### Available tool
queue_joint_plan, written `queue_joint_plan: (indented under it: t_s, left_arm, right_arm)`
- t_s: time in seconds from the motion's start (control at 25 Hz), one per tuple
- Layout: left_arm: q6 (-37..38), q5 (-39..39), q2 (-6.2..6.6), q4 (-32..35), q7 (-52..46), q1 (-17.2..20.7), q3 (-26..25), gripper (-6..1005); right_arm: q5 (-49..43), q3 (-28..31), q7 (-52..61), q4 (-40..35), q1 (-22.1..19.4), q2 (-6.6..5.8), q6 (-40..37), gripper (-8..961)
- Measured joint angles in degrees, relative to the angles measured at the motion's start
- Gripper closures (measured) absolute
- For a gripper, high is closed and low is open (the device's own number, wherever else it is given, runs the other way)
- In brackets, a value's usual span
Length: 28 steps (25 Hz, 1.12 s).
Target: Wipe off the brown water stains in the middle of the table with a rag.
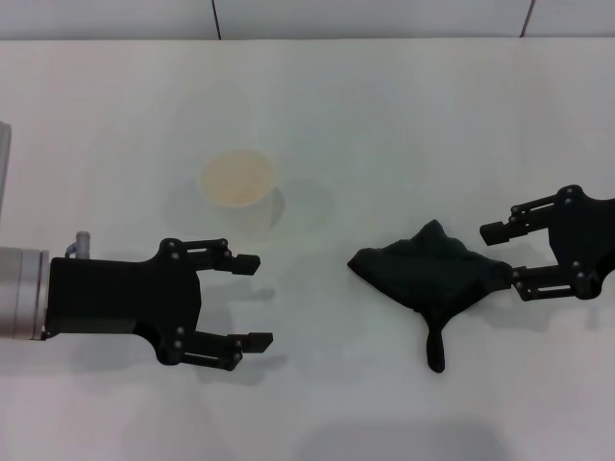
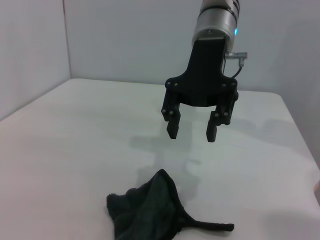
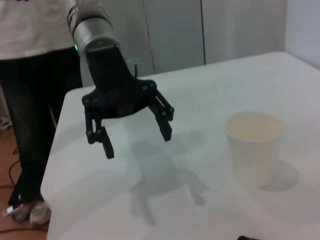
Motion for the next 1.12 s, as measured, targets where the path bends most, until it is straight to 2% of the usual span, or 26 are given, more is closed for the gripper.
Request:
queue_joint_plan:
  t_s: [0.24,1.12]
  left_arm:
    - [0.01,0.1,0.06,0.0,0.33,0.57,-0.03,152]
    - [-0.43,0.34,0.19,0.0,0.28,0.48,-0.04,151]
  right_arm:
    - [0.57,2.5,-2.22,2.72,-0.19,-0.13,0.69,437]
    - [0.03,2.57,-2.5,2.84,-0.56,-0.1,2.38,439]
